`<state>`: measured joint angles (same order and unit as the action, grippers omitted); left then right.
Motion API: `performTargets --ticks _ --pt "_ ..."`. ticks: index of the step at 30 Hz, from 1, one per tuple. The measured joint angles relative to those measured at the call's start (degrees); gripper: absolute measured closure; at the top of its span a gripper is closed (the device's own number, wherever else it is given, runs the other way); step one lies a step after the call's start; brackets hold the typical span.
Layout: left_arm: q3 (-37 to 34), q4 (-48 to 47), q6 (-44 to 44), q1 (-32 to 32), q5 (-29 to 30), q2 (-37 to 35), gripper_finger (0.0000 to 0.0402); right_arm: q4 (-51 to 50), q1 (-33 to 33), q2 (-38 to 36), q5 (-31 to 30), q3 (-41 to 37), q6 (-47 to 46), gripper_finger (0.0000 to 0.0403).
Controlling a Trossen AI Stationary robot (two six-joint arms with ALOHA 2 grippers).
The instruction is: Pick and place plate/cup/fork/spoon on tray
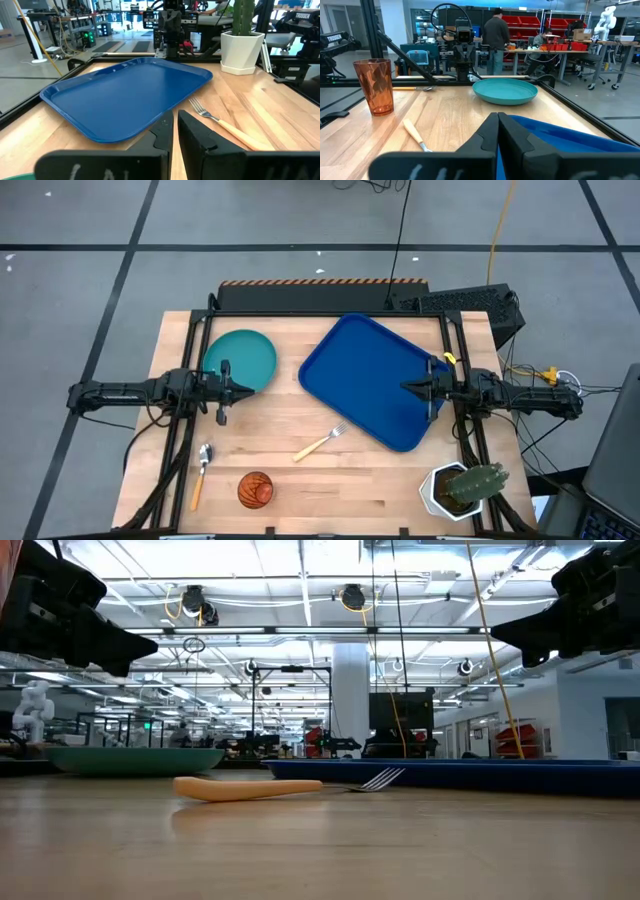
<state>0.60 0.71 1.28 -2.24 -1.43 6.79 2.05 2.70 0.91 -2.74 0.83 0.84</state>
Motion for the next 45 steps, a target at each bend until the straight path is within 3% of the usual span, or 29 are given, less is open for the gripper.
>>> performTargets --ticks 25,36,42,45 --pt "0.0 0.0 0.0 0.0 0.0 0.0 0.0371 0.8 0.0 0.0 -0.1 0.0 1.1 0.0403" --pt "0.0 0.0 0.0 0.0 0.0 0.0 0.0371 1.3 0.0 0.0 -0.2 0.0 -16.7 0.0403" --pt "0.0 0.7 0.1 0.0 0.1 0.0 0.0371 4.4 0.0 0.0 -0.2 0.0 -17.3 0.0403" --pt "0.0 6.6 -0.5 0.0 0.1 0.0 0.0371 5.7 0.0 0.0 -0.2 0.0 -17.3 0.0403"
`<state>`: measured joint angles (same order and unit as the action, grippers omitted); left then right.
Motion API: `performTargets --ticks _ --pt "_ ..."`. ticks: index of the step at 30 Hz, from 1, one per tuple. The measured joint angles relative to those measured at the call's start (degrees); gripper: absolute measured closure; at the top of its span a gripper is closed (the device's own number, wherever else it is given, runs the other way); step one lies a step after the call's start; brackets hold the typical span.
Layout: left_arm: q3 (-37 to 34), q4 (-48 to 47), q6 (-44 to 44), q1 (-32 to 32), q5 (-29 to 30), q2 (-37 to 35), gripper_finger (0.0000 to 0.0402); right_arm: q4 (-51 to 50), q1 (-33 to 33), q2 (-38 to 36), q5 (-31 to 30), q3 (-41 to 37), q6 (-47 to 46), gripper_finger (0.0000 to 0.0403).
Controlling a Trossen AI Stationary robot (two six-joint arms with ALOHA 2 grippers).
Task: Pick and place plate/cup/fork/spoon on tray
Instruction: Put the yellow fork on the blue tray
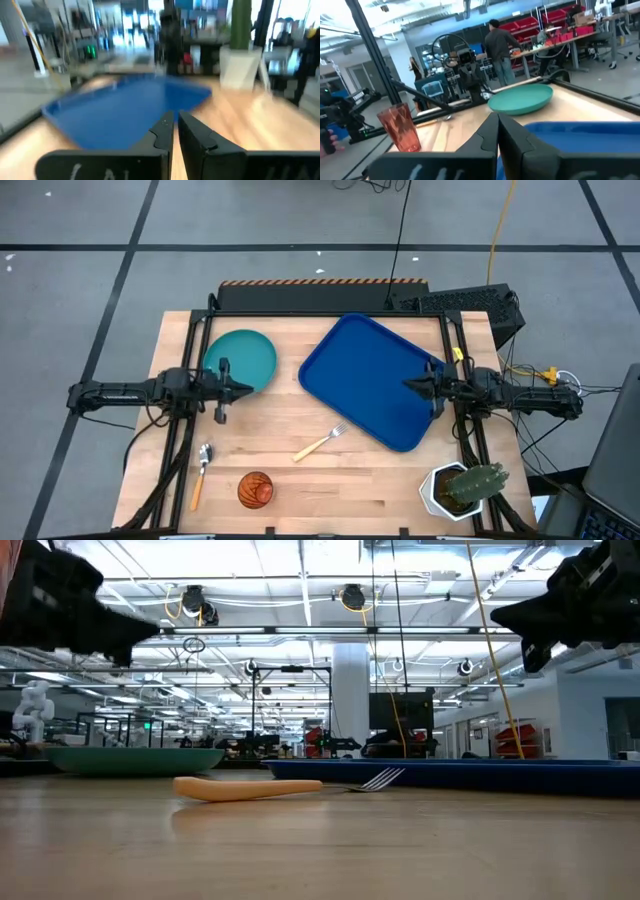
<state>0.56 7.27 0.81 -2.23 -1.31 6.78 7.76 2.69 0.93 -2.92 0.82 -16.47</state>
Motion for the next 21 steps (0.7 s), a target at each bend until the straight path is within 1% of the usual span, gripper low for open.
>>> performTargets --ticks 4,7,9,12,14,16,18,21 --pt "0.0 8.9 -3.5 0.0 0.0 0.0 0.0371 2.0 0.0 0.0 -0.2 0.0 0.7 0.0403" --pt "0.0 15.2 -6.5 0.0 0.0 0.0 0.0371 6.5 0.0 0.0 -2.2 0.0 3.3 0.0403" --pt "0.0 19.2 -7.8 0.0 0.0 0.0 0.0371 12.0 0.0 0.0 -4.4 0.0 4.8 0.0403" --pt "0.0 24.5 -8.9 0.0 -0.1 0.0 0.0371 24.0 0.0 0.4 -4.5 0.0 9.1 0.0399" --pt "0.0 27.7 -9.0 0.0 -0.1 0.0 0.0371 30.7 0.0 1.3 -4.5 0.0 11.6 0.0391" --pt "0.0 29.1 -10.2 0.0 -0.2 0.0 0.0371 34.6 0.0 2.9 -4.5 1.0 14.3 0.038" --pt "0.0 30.2 -11.9 0.0 -0.2 0.0 0.0371 34.9 0.0 5.4 -4.5 2.6 16.6 0.0364" --pt "0.0 30.9 -7.9 0.0 1.4 0.0 0.0371 34.6 0.0 11.4 -4.7 7.7 19.2 0.0335"
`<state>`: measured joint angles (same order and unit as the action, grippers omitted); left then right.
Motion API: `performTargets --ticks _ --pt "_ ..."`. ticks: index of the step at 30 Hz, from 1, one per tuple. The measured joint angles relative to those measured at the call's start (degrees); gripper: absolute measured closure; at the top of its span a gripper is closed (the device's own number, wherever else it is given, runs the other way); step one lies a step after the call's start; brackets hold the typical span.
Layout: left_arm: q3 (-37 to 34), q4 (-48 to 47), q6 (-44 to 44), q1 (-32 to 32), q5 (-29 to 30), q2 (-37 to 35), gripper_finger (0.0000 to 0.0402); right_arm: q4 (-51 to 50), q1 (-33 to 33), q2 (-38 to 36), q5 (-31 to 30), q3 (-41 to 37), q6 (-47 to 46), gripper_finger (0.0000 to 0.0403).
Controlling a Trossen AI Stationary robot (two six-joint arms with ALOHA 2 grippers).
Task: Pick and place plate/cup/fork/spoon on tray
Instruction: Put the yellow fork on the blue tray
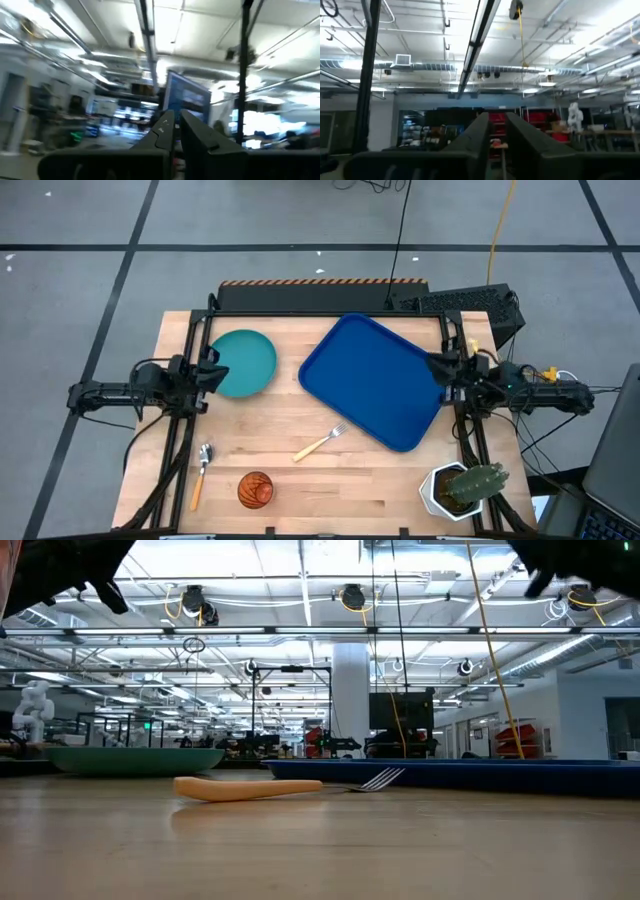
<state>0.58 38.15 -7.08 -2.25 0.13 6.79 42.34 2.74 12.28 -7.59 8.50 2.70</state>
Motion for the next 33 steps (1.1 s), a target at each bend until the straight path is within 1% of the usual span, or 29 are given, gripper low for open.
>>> performTargets --ticks 2,3,5,7,8,11,13,16,19,22,26,29,33 --pt "0.3 -1.0 1.6 0.0 2.1 0.0 0.0371 -0.7 0.0 4.7 -1.7 4.0 1.3 0.0314" --pt "1.3 -3.2 1.7 0.0 3.6 0.0 0.037 -1.8 0.1 7.6 -2.7 6.5 1.9 0.0303" --pt "4.4 -11.4 1.7 0.0 6.6 0.1 0.0367 -7.2 0.2 13.6 -4.7 10.9 2.6 0.0281" --pt "8.7 -23.0 1.7 0.0 10.5 1.2 0.0356 -13.5 0.7 19.4 -5.8 16.1 2.2 0.0261" --pt "11.1 -28.4 1.5 0.0 12.5 2.3 0.0349 -17.0 1.0 22.5 -5.9 18.6 1.5 0.0252" --pt "18.5 -40.2 0.5 0.0 17.7 7.3 0.0322 -28.2 2.0 30.7 -5.8 25.6 -1.7 0.0234" --pt "23.2 -45.2 -0.2 0.0 19.5 11.5 0.0303 -35.8 2.5 35.7 -5.2 30.1 -3.6 0.0228" --pt "29.2 -51.3 -1.1 0.0 20.4 17.2 0.0276 -48.0 3.4 42.8 -1.3 37.1 -6.4 0.0228" --pt "33.4 -54.1 0.2 0.0 20.6 22.8 0.0255 -60.3 3.9 50.0 4.1 44.1 -10.2 0.0233" --pt "35.6 -55.1 3.6 0.0 21.0 28.0 0.0242 -69.8 3.5 57.8 8.6 49.3 -12.5 0.0235" --pt "36.4 -54.3 6.6 0.0 23.8 33.0 0.0238 -78.9 1.2 66.3 9.5 53.6 -16.0 0.0233" --pt "36.5 -54.2 6.8 0.0 25.7 35.3 0.0238 -82.5 -1.1 70.3 9.5 54.6 -19.1 0.0227" --pt "36.5 -54.2 6.8 0.0 25.8 36.7 0.0238 -80.7 -4.2 72.6 9.3 54.6 -20.7 0.0218"
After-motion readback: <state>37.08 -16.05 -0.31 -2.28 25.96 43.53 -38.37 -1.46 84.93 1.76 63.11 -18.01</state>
